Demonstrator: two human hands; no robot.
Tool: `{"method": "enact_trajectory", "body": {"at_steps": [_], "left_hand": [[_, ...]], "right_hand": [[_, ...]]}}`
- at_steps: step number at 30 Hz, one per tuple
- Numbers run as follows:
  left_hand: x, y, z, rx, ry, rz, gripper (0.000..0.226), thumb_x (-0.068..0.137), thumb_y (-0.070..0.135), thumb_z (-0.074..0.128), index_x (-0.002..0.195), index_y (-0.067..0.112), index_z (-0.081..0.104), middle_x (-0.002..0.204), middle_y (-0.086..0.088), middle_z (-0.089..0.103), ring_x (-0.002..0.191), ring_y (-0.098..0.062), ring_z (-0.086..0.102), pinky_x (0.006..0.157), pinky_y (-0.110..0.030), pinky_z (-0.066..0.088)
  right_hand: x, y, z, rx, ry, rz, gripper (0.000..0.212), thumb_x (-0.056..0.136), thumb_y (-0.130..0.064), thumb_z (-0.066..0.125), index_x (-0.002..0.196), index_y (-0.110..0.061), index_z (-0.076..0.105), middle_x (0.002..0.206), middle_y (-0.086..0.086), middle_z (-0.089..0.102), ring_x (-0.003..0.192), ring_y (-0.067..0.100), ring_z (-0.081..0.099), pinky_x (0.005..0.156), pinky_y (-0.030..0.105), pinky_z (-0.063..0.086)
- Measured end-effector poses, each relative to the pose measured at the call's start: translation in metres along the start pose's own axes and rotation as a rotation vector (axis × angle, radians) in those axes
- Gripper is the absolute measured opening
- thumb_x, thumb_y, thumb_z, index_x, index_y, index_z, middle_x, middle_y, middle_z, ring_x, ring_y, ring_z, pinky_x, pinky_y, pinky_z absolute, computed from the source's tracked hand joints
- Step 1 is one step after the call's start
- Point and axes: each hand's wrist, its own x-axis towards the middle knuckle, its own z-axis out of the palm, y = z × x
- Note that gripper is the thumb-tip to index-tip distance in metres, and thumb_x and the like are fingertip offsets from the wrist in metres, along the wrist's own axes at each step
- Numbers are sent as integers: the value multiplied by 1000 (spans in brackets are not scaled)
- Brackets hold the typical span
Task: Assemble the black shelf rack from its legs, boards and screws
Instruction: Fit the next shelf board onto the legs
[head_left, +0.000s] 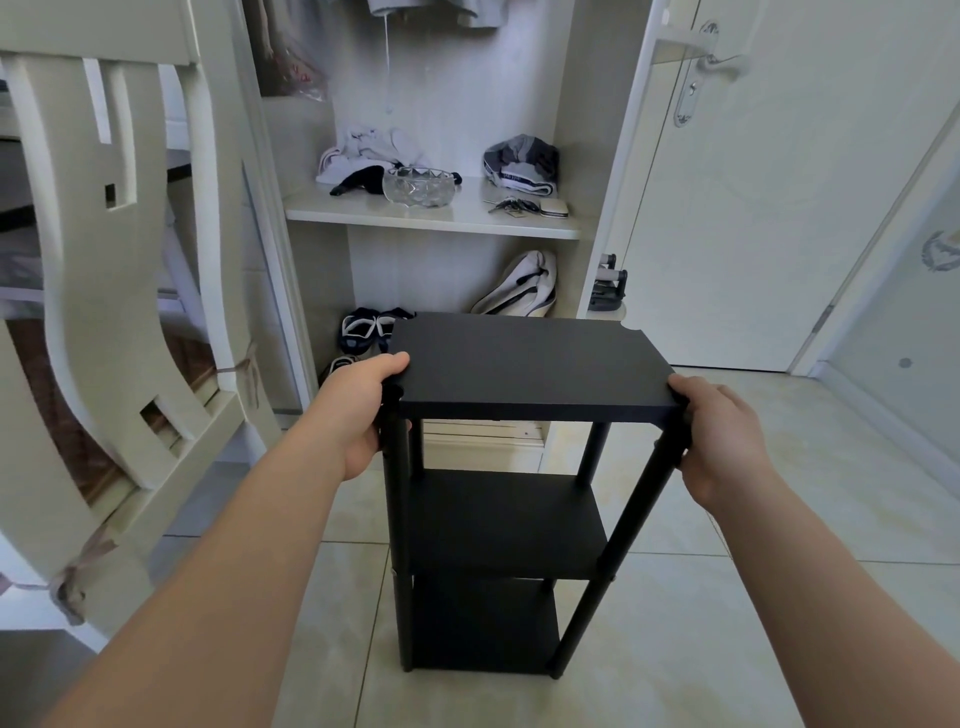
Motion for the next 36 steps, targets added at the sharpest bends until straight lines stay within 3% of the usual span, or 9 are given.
{"method": "enact_trajectory", "body": {"at_steps": [4, 13, 15, 18, 21, 27, 32, 36], "left_hand": [[1, 0, 1, 18, -1, -15, 22, 95, 33, 64, 111, 18, 66, 79, 3, 75, 76, -17, 67, 68, -34, 52], [4, 1, 0, 25, -44, -26, 22, 98, 34, 60, 111, 17, 66, 72, 6, 75, 55, -8, 70, 62, -31, 49], [4, 1, -1, 24, -73, -44, 23, 99, 32, 58, 114, 17, 67, 79, 5, 76, 59, -9, 71, 61, -29, 50], [6, 1, -3, 22, -81, -58, 25, 99, 29, 58, 118, 16, 66, 91, 1, 77, 76, -15, 72, 73, -33, 53], [7, 1, -3, 27, -70, -74, 24, 97, 26, 58, 117, 15, 66, 89, 0, 77, 77, -18, 73, 80, -36, 55], [14, 0, 2, 28, 23, -98, 30, 91, 42, 63, 111, 20, 67, 91, -1, 76, 88, -23, 72, 82, -38, 55], [18, -1, 2, 96, 68, -90, 25, 92, 40, 62, 108, 20, 65, 93, -2, 76, 88, -22, 71, 74, -38, 54], [17, -2, 4, 97, 85, -81, 24, 93, 39, 60, 107, 20, 65, 86, 0, 76, 77, -18, 71, 62, -32, 50]], "right_hand": [[3, 2, -3, -26, 3, 47, 13, 93, -23, 65, 88, -16, 55, 89, 5, 54, 85, 26, 46, 80, 43, 40], [3, 10, -3, -27, 23, 86, 17, 93, -26, 68, 97, -13, 58, 90, 5, 56, 84, 25, 47, 80, 42, 42], [3, 11, -2, -21, 30, 85, 18, 93, -27, 69, 97, -13, 57, 91, 5, 55, 83, 24, 47, 80, 42, 42], [3, 13, -1, -22, 41, 84, 19, 93, -27, 69, 97, -12, 57, 92, 6, 54, 84, 24, 47, 80, 42, 42], [4, 13, 1, -31, 47, 77, 20, 92, -27, 69, 95, -12, 56, 90, 6, 52, 83, 25, 46, 79, 43, 40], [6, 12, 1, -39, 39, 67, 21, 93, -25, 69, 100, -11, 56, 87, 6, 54, 72, 22, 51, 79, 42, 43], [8, 11, -1, -67, 32, 83, 19, 92, -23, 69, 95, -12, 54, 90, 8, 54, 82, 27, 49, 81, 45, 45], [11, 10, -1, -74, 27, 98, 17, 91, -22, 68, 97, -11, 57, 88, 7, 55, 79, 26, 50, 80, 45, 45]]}}
